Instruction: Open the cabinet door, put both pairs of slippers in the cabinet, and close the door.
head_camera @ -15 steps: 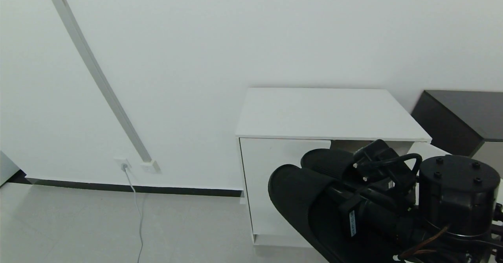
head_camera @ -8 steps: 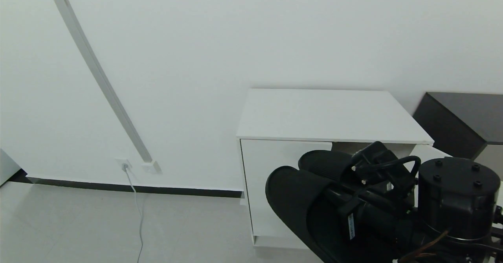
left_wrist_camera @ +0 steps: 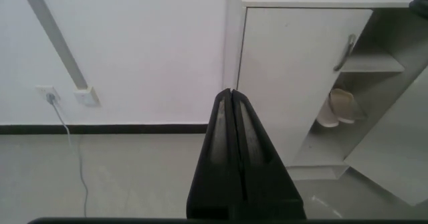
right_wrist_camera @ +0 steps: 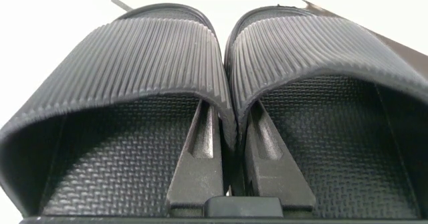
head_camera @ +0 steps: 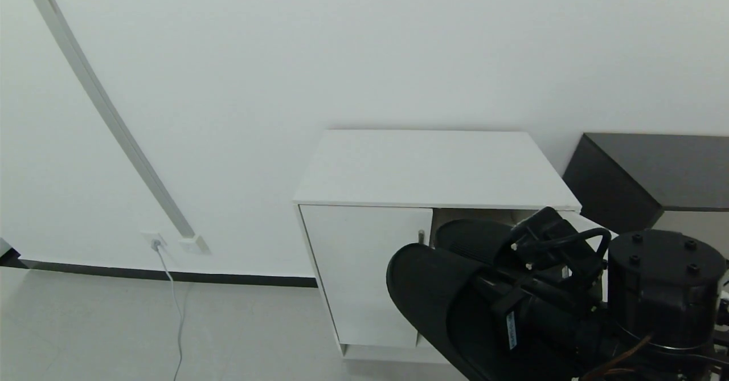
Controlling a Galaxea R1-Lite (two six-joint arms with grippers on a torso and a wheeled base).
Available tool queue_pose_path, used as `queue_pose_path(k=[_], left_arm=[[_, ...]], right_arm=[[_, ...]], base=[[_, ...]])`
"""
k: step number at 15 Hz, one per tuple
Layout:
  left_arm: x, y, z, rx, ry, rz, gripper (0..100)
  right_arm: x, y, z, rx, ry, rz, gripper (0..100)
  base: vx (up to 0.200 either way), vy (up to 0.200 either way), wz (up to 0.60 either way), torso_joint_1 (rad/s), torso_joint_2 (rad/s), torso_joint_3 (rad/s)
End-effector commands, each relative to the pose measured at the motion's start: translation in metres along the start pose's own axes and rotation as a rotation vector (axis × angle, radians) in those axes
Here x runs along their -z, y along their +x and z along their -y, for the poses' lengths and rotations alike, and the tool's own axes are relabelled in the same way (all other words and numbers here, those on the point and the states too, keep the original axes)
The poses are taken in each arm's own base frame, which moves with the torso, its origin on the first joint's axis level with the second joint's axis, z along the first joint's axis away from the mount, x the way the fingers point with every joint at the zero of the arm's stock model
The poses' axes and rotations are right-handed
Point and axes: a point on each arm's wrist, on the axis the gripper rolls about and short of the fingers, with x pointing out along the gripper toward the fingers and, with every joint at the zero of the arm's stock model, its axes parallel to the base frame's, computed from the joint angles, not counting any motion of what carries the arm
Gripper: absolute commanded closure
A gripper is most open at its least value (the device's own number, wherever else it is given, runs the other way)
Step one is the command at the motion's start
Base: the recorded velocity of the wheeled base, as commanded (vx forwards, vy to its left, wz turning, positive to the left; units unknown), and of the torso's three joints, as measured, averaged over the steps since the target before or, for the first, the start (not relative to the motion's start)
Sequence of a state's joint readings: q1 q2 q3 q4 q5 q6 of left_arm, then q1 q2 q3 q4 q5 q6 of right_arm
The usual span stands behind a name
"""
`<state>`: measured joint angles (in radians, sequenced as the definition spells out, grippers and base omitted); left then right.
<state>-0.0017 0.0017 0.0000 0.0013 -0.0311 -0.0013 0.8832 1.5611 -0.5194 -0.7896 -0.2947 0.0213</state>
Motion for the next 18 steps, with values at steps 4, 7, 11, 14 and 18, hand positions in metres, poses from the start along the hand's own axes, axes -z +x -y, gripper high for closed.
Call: queue_pose_path(k=[4,7,11,14,18], left_arm=[[0.0,0.0,0.0,-0.001,0.001,0.0,100],[0.0,0.0,0.0,-0.001,0.001,0.0,100],[0.0,0.0,0.0,-0.001,0.0,0.0,100],[0.0,0.0,0.0,-0.001,0.0,0.0,100],[0.0,0.0,0.0,-0.001,0.0,0.0,100]], right_arm=[[0.0027,0.0001,-0.0004,-0.013,-0.004,-0.009,100],[0.0032,-0.0004,-0.0018,-0.02,-0.006,-0.01,100],[0.003,-0.0012,-0.002,-0.022,-0.006,-0.008,100],[0.0033,-0.0009,-0.002,-0.022,-0.006,-0.01,100],[0.0053,-0.0013,-0.0027,-0.024,-0.009,-0.017,100]], base=[[0.0,-0.2,0.0,0.005,0.0,0.005],[0.0,-0.067,0.0,0.001,0.0,0.002],[0.0,0.0,0.0,0.0,0.0,0.0],[0.0,0.0,0.0,0.0,0.0,0.0],[0.0,0.0,0.0,0.0,0.0,0.0]])
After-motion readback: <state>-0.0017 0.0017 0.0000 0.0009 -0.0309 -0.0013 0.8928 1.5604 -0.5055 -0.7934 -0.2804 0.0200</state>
